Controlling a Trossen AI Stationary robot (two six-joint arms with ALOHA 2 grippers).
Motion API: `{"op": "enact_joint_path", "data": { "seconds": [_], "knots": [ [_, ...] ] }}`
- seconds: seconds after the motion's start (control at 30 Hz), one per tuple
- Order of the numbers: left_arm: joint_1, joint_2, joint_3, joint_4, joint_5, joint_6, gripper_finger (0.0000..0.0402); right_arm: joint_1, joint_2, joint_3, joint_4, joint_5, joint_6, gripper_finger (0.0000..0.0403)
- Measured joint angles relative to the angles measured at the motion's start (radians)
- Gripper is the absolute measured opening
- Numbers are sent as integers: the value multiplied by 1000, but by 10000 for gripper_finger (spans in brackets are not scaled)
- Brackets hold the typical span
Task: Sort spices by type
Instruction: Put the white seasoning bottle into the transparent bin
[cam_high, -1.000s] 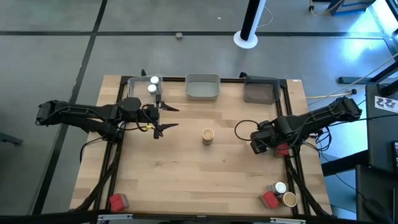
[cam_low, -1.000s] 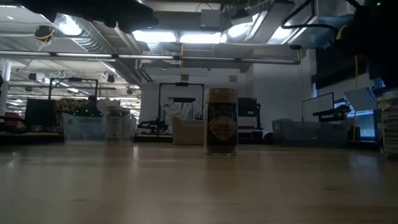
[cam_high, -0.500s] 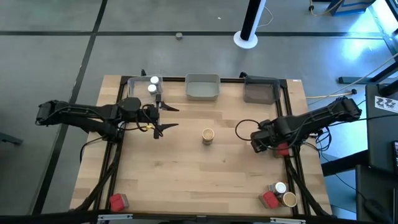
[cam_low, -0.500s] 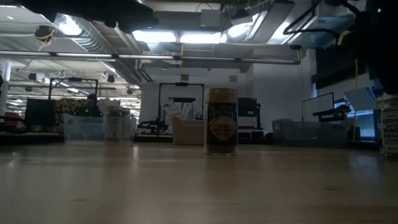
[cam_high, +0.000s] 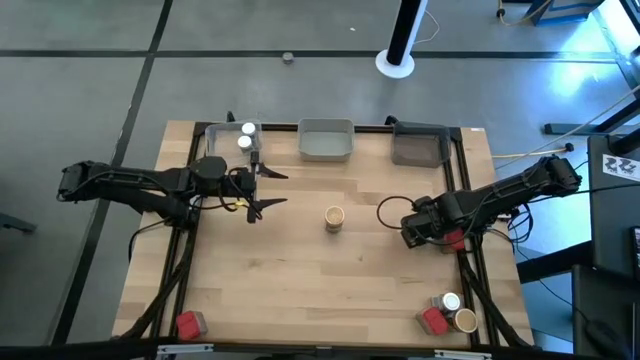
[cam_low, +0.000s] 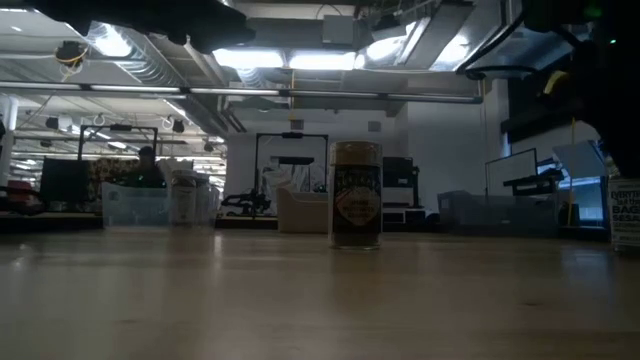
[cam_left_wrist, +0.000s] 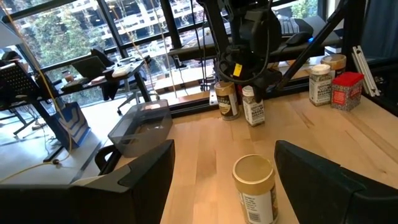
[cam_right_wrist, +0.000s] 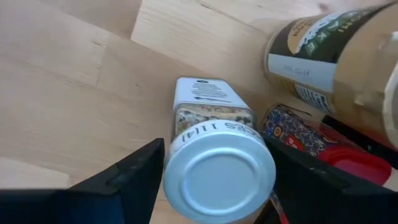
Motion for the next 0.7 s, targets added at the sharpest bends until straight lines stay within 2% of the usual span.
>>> {"op": "enact_joint_path", "data": {
  "seconds": [0.2, 0.53, 0.7],
  "knots": [
    [0, 0, 0, 0, 0, 3, 265, 0, -1, 0, 8, 4, -32, 207],
    [0, 0, 0, 1, 0, 3, 265, 0, 0, 27, 47, 6, -162, 207],
    [0, 0, 0, 5, 0, 3, 265, -6, -1, 110, 9, 74, -187, 207]
  ]
}}
